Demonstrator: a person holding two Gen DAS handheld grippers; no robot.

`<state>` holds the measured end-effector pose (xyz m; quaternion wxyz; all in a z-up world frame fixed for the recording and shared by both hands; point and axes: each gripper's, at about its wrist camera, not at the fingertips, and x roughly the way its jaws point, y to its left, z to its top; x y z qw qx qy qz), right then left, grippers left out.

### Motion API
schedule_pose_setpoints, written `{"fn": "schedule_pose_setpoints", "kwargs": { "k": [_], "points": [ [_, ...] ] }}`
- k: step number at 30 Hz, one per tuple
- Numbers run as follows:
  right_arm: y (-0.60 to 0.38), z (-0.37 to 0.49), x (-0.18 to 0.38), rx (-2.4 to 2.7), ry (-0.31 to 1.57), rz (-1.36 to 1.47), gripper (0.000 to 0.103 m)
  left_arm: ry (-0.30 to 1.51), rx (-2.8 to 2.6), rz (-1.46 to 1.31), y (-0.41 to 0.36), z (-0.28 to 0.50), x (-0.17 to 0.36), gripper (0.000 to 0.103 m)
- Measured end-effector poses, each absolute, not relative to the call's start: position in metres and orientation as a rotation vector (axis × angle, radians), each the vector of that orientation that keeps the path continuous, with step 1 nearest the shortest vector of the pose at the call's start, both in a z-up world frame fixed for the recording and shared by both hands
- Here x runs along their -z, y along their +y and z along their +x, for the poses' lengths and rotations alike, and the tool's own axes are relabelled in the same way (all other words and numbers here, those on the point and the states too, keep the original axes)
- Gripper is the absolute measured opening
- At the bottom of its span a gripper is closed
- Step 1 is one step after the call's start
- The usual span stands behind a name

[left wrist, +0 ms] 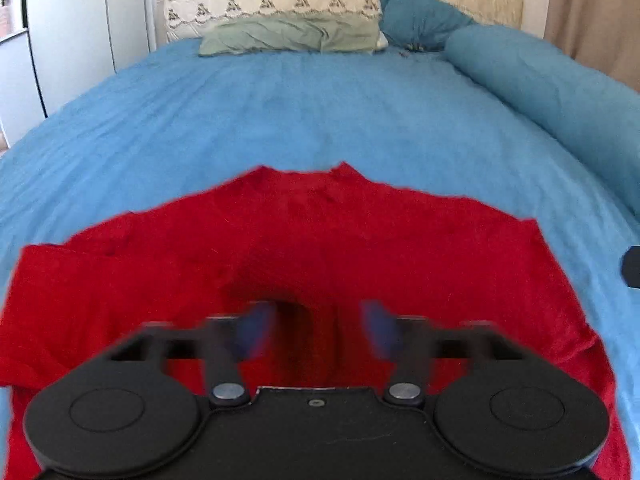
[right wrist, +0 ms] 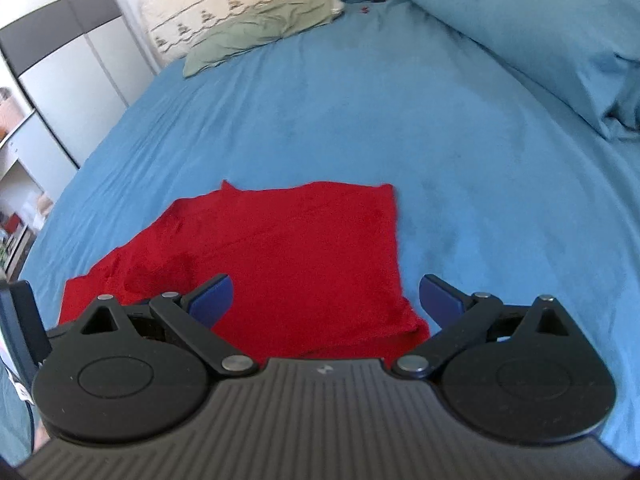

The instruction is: Fold small clothes

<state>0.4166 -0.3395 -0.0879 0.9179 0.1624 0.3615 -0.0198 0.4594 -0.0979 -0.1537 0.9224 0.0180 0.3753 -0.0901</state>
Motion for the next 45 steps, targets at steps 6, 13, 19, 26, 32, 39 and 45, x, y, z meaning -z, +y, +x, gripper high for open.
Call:
{"fn": "schedule_pose_setpoints", "kwargs": {
  "k": [6,13,19,26,32,39,45],
  "points": [
    [-0.288,0.451,0.066,-0.118,0.818,0.193,0.103,0.758,0.111,0.054,-0.045,0.429,0.123,0.089],
    [-0.180,0.509,0.099,-0.271,0.930,-0.100,0.103,0.801,0.027,0.094,0.030,0.412,0.125,0.090],
    [-0.130,0.538,0.132,-0.281,0.918,-0.194,0.057,0.797,-0.011,0.085,0.071,0.414,0.131,0.090],
    [-0.164,0.533,0.123,-0.144,0.877,-0.015,0.033,0.792,-0.026,0.015,0.089,0.420,0.127,0.090],
    [-0.202,0.511,0.139,-0.117,0.887,0.180,0.075,0.809,-0.010,0.010,0.087,0.422,0.128,0.090],
    [-0.207,0.501,0.157,-0.075,0.887,0.306,0.083,0.830,-0.008,0.031,0.084,0.423,0.136,0.090],
    [-0.220,0.514,0.157,0.053,0.887,0.407,0.038,0.854,-0.029,0.034,0.086,0.426,0.145,0.090]
  ]
}}
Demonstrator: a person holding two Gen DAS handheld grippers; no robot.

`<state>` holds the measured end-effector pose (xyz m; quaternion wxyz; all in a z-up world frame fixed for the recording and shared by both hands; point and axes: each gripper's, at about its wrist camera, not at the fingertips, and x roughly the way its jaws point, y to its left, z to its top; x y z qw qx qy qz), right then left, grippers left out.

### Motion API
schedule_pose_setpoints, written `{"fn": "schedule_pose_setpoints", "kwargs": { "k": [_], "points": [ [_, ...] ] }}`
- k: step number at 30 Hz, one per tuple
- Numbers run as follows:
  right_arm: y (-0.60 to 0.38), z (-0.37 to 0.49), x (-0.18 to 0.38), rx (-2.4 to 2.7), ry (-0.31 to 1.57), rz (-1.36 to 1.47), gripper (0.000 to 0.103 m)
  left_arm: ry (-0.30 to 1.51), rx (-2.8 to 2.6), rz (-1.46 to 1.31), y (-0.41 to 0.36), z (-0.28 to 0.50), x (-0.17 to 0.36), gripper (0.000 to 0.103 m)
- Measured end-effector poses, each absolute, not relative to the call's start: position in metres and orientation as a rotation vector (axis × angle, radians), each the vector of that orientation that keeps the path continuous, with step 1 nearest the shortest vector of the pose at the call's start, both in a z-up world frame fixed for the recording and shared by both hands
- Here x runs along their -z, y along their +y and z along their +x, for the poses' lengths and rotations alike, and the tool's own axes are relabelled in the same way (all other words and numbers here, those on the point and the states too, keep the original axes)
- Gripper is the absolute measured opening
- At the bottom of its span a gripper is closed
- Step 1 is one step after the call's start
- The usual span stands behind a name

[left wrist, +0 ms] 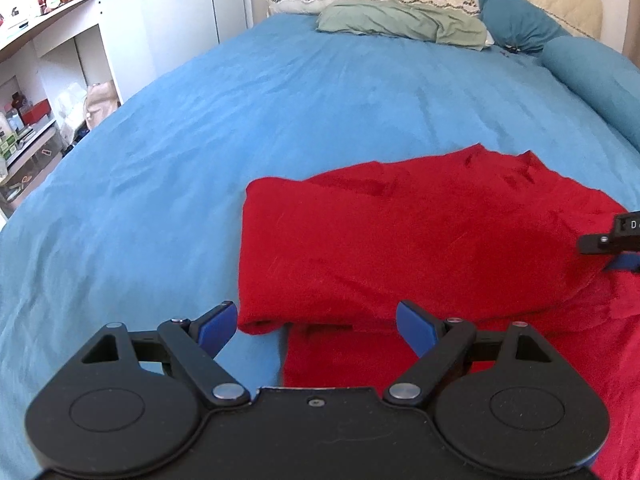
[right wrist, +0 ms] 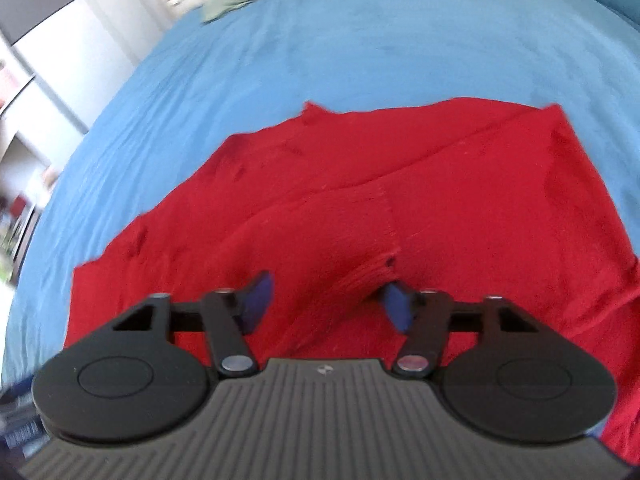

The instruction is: Fold small clothes

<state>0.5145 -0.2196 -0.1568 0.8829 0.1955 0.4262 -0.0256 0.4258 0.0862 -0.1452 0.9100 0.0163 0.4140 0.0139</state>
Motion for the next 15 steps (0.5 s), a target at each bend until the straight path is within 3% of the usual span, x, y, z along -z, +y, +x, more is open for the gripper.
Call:
{"fn": "schedule_pose_setpoints", "kwargs": {
  "k": [1,15],
  "points": [
    [-0.221,0.516,0.154,0.058,0.887,0.399,0.023,0.859,-0.032,0.036,0.086,0.426,0.147,0.090],
    [-0.264,0.519,0.045,0.053,0.621,0.314,0.021,0.884,-0.049,0.051,0.080,0.443,0.164,0.089]
  ]
}}
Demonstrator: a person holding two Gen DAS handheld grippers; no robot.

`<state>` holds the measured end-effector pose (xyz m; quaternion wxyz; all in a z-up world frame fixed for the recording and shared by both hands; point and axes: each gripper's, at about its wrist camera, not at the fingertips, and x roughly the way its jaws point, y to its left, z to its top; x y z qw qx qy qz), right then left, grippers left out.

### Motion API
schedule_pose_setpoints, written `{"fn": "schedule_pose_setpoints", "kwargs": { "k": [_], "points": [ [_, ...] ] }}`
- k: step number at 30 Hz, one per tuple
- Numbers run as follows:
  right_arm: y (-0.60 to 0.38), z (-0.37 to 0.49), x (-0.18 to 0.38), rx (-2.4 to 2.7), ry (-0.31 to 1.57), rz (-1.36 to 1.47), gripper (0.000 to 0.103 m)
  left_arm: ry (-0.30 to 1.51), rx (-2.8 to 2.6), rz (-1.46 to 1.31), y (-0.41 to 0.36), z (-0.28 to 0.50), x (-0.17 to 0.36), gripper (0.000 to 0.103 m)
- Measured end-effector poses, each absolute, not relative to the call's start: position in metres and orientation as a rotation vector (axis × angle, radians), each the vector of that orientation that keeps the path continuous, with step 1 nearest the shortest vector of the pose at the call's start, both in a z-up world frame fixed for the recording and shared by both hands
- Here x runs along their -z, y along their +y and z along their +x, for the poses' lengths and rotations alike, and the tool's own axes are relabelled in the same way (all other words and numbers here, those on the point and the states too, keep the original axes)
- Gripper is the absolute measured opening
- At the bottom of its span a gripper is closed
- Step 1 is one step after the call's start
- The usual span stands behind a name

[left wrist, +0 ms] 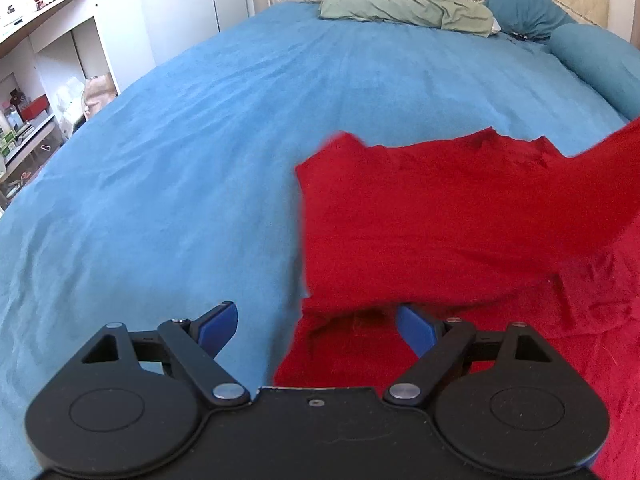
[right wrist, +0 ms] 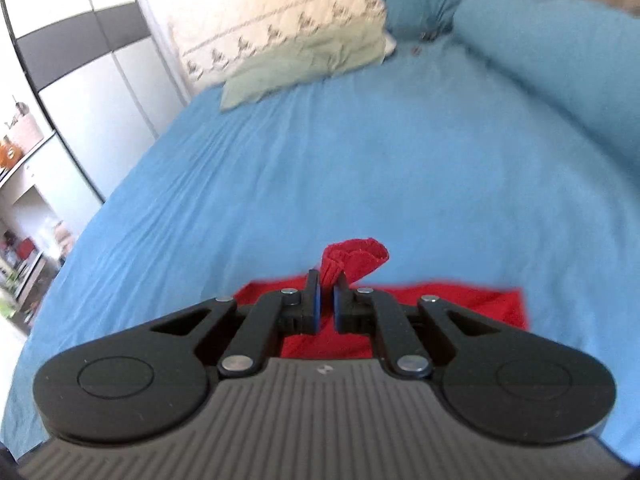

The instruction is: Fold small clothes

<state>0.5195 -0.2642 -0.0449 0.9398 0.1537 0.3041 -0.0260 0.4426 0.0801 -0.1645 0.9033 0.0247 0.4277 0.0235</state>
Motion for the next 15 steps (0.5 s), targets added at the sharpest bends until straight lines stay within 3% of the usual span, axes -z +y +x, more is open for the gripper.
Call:
{"fn": "schedule_pose_setpoints", "kwargs": {
  "k": [15],
  "points": [
    [-0.326,0.493,0.118,0.207,0.785,0.401,0.021,0.954,-0.186,0.045,0.105,0.439,0.176,0.075]
  ]
}}
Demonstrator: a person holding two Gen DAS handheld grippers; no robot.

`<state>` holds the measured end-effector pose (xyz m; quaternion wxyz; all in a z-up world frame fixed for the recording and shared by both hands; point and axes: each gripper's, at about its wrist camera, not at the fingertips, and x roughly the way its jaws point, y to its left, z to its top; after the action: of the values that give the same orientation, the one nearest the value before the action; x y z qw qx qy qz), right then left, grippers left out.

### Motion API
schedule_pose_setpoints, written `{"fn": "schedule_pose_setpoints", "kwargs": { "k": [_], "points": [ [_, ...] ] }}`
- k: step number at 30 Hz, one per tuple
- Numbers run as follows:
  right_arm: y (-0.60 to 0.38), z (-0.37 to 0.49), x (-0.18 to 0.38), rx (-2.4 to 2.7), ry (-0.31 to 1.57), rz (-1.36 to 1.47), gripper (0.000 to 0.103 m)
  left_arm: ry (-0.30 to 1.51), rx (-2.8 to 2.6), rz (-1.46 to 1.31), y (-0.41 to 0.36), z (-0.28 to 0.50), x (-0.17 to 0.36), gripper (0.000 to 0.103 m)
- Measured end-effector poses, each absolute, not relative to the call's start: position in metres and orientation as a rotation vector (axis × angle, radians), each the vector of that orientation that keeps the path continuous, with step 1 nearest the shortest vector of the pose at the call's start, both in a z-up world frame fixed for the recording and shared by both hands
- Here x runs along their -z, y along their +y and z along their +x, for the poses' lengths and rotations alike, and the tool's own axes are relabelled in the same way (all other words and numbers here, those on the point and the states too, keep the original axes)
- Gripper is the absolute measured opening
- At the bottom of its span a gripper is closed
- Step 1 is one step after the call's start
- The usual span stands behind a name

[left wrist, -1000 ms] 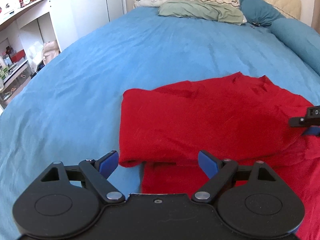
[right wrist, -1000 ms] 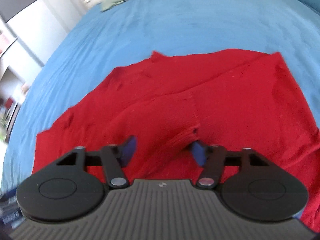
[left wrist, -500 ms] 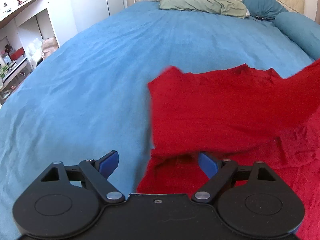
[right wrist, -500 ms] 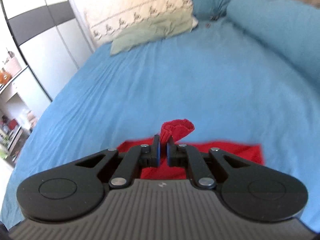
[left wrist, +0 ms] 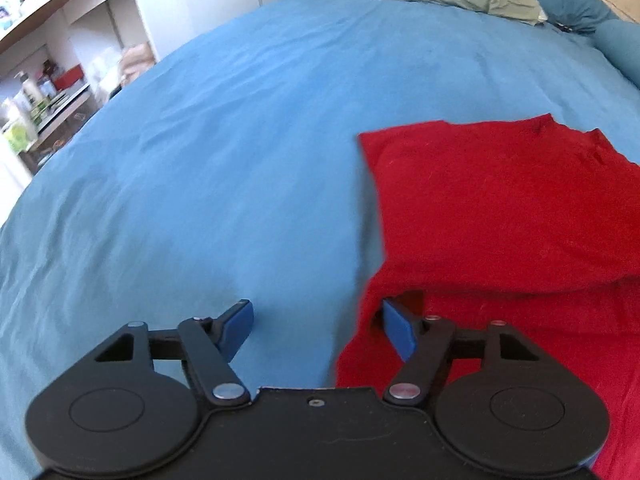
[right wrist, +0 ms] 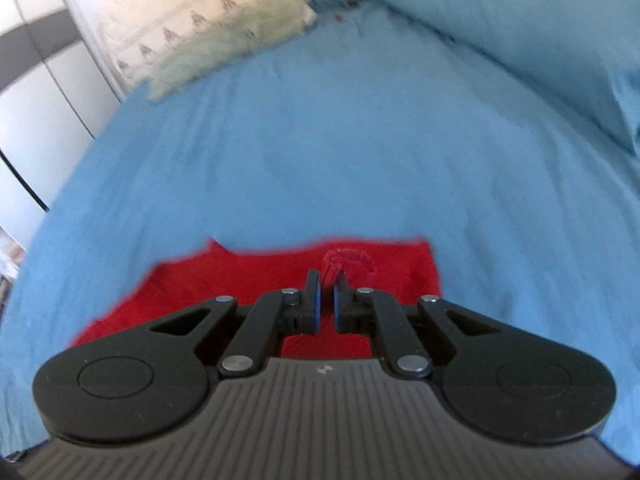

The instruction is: Fold small clothes

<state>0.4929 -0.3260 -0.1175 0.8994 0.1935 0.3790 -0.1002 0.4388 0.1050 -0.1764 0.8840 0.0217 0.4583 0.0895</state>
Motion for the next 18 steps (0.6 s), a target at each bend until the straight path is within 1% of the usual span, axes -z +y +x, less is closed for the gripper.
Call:
{"fn": "schedule_pose_setpoints", "kwargs": {
  "k": [2,5,6,7,8,9,10,12,15,18],
  "points": [
    [-0.330,0.494,0.133,0.212,0.826,0.365,0.022,0.964,-0.208,0.053,0.110,0.433,0.176,0.075],
    [-0.334,0.488,0.147,0.223,0.868,0.340,0.030,0.982,-0.213,0.019,0.117,0.428,0.172,0.076],
    [-0.335,0.483,0.147,0.228,0.865,0.338,0.045,0.969,-0.206,0.019,0.116,0.425,0.167,0.074],
    [-0.335,0.477,0.144,0.235,0.848,0.335,0.075,0.945,-0.189,0.030,0.112,0.421,0.159,0.074],
    [-0.333,0.468,0.138,0.234,0.808,0.326,0.090,0.924,-0.157,0.039,0.106,0.419,0.152,0.075],
    [-0.328,0.461,0.133,0.218,0.759,0.309,0.103,0.899,-0.103,0.045,0.100,0.417,0.144,0.079],
    [-0.320,0.455,0.128,0.177,0.718,0.279,0.103,0.875,-0.042,0.046,0.092,0.416,0.136,0.085],
    [-0.307,0.456,0.127,0.098,0.720,0.225,0.103,0.840,0.072,0.043,0.074,0.420,0.125,0.091],
    [-0.291,0.466,0.140,0.015,0.742,0.190,0.103,0.839,0.174,0.044,0.051,0.433,0.128,0.091],
    [-0.289,0.478,0.157,0.008,0.783,0.206,0.103,0.885,0.184,0.046,0.036,0.451,0.147,0.091]
  ]
}}
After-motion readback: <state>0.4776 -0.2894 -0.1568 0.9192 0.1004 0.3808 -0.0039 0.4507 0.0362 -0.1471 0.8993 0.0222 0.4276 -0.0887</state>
